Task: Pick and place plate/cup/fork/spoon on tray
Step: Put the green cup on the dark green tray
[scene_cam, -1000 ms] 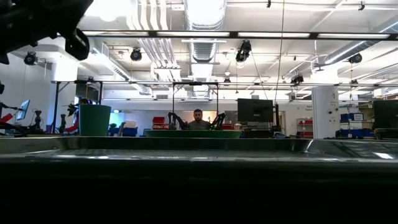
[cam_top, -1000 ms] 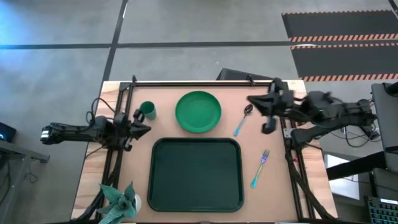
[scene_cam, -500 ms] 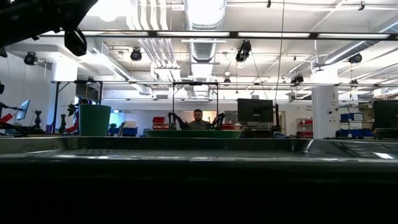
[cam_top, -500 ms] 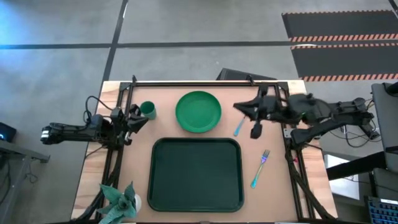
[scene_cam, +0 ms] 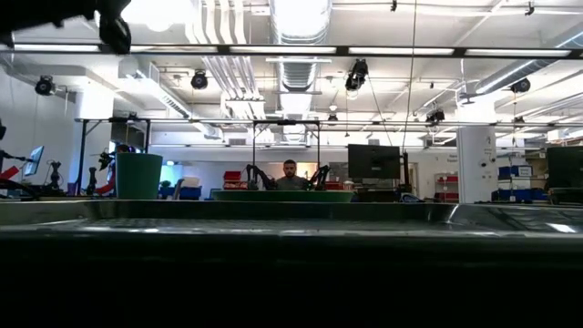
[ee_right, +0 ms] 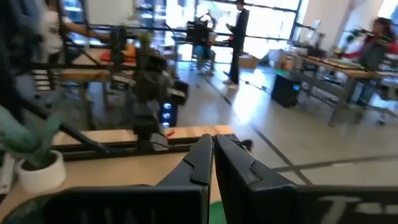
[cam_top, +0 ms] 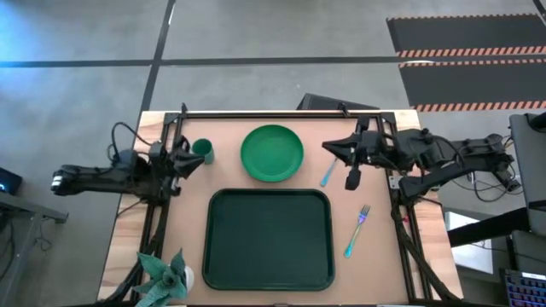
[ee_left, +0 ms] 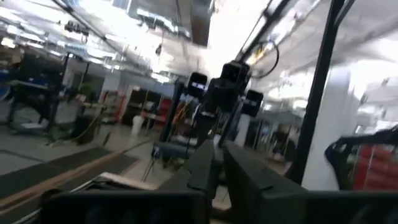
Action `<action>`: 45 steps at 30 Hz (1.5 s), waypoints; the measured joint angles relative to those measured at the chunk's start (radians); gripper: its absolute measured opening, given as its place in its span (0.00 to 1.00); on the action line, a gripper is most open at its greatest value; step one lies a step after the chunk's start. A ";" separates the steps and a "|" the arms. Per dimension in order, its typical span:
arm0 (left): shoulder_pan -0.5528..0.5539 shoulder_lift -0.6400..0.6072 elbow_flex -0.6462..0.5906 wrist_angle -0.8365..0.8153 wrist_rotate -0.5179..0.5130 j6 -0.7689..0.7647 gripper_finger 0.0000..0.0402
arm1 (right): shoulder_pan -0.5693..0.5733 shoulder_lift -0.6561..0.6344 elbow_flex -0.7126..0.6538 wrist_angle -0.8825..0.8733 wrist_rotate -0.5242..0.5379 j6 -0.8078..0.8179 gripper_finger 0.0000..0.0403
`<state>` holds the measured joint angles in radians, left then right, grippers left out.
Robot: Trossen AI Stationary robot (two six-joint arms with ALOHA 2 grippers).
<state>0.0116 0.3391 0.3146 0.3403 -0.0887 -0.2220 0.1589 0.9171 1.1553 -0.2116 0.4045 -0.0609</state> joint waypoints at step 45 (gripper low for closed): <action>0.508 0.711 0.550 -1.316 -0.039 0.077 0.38 | 0.000 -0.004 0.000 -0.156 0.085 0.090 0.02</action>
<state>0.5194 1.0506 0.8650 -0.9756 -0.1280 -0.1452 0.1593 0.9133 1.1557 -0.3678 0.4897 0.0288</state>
